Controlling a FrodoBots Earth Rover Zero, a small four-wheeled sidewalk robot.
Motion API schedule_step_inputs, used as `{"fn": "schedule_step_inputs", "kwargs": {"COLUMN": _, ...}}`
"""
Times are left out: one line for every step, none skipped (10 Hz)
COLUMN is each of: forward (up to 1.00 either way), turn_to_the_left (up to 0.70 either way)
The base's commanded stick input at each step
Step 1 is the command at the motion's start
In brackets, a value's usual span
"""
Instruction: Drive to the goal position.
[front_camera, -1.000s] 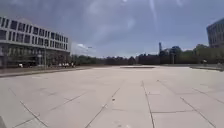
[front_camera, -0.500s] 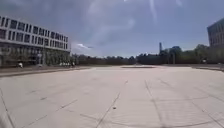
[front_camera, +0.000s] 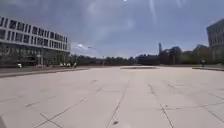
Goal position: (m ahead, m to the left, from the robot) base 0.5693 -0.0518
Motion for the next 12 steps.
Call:
{"fn": "schedule_step_inputs", "kwargs": {"forward": 0.69, "turn_to_the_left": -0.29}}
{"fn": "schedule_step_inputs", "kwargs": {"forward": 0.69, "turn_to_the_left": -0.33}}
{"fn": "schedule_step_inputs", "kwargs": {"forward": 0.69, "turn_to_the_left": -0.24}}
{"fn": "schedule_step_inputs", "kwargs": {"forward": 0.69, "turn_to_the_left": -0.16}}
{"fn": "schedule_step_inputs", "kwargs": {"forward": 0.69, "turn_to_the_left": -0.07}}
{"fn": "schedule_step_inputs", "kwargs": {"forward": 0.69, "turn_to_the_left": 0.00}}
{"fn": "schedule_step_inputs", "kwargs": {"forward": 0.69, "turn_to_the_left": 0.00}}
{"fn": "schedule_step_inputs", "kwargs": {"forward": 0.69, "turn_to_the_left": 0.00}}
{"fn": "schedule_step_inputs", "kwargs": {"forward": 0.69, "turn_to_the_left": 0.00}}
{"fn": "schedule_step_inputs", "kwargs": {"forward": 0.69, "turn_to_the_left": 0.00}}
{"fn": "schedule_step_inputs", "kwargs": {"forward": 0.69, "turn_to_the_left": 0.00}}
{"fn": "schedule_step_inputs", "kwargs": {"forward": 0.69, "turn_to_the_left": 0.00}}
